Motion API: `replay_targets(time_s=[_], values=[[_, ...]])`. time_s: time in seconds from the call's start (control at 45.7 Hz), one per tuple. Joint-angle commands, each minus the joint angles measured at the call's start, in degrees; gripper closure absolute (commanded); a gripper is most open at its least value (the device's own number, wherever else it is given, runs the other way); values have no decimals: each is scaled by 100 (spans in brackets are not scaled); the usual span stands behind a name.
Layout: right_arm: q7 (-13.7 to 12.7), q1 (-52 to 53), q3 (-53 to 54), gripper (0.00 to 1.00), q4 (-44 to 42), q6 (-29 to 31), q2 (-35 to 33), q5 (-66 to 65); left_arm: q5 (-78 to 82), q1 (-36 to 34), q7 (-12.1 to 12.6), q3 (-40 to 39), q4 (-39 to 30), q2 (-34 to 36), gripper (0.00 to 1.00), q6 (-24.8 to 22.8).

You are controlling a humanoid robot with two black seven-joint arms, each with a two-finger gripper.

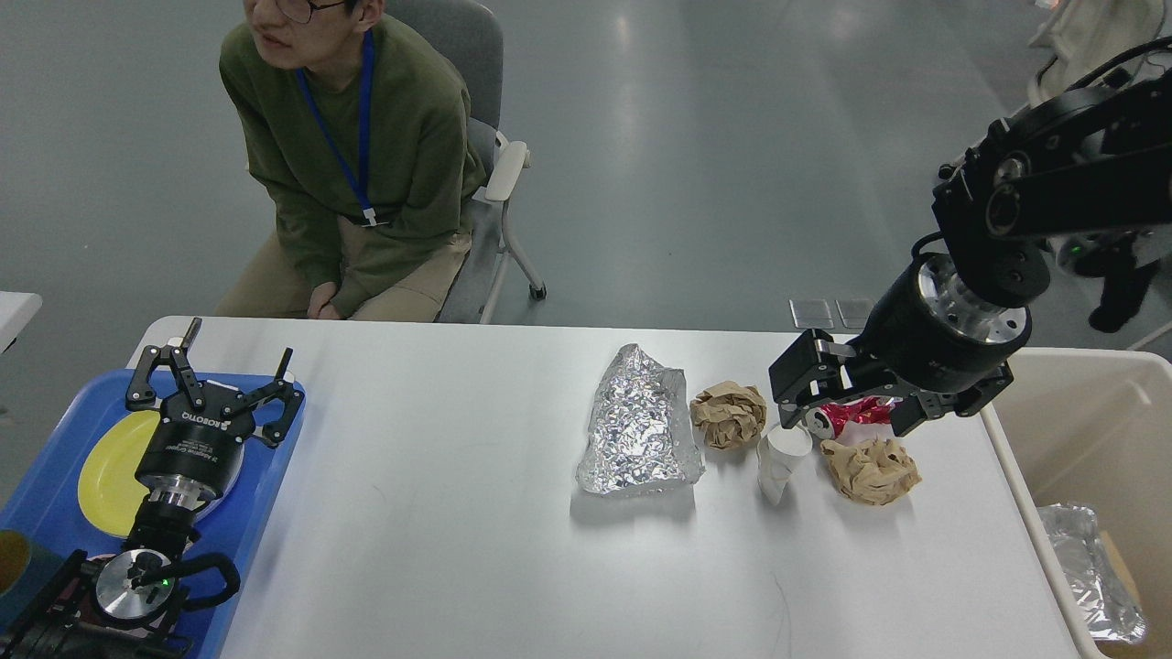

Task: Tidy desktop
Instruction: 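Raise the right gripper out of the bin toward the foil sheet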

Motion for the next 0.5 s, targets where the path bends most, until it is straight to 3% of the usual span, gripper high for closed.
replay_targets(time_s=[0.0, 0.285, 0.394, 0.482], values=[[26, -134, 114, 0, -135, -65, 1, 76, 0, -2, 0, 0, 0, 0, 4, 0], [26, -1355, 896, 0, -416, -1005, -8, 357, 0, -2, 0, 0, 0, 0, 4, 0], [8, -1962, 1143, 0, -680, -1312, 62, 980, 0, 7, 0, -9, 0, 0, 4, 0], [17, -2366, 1204, 1, -681, -2014, 9, 1910, 0, 7, 0, -9, 0, 0, 4, 0]])
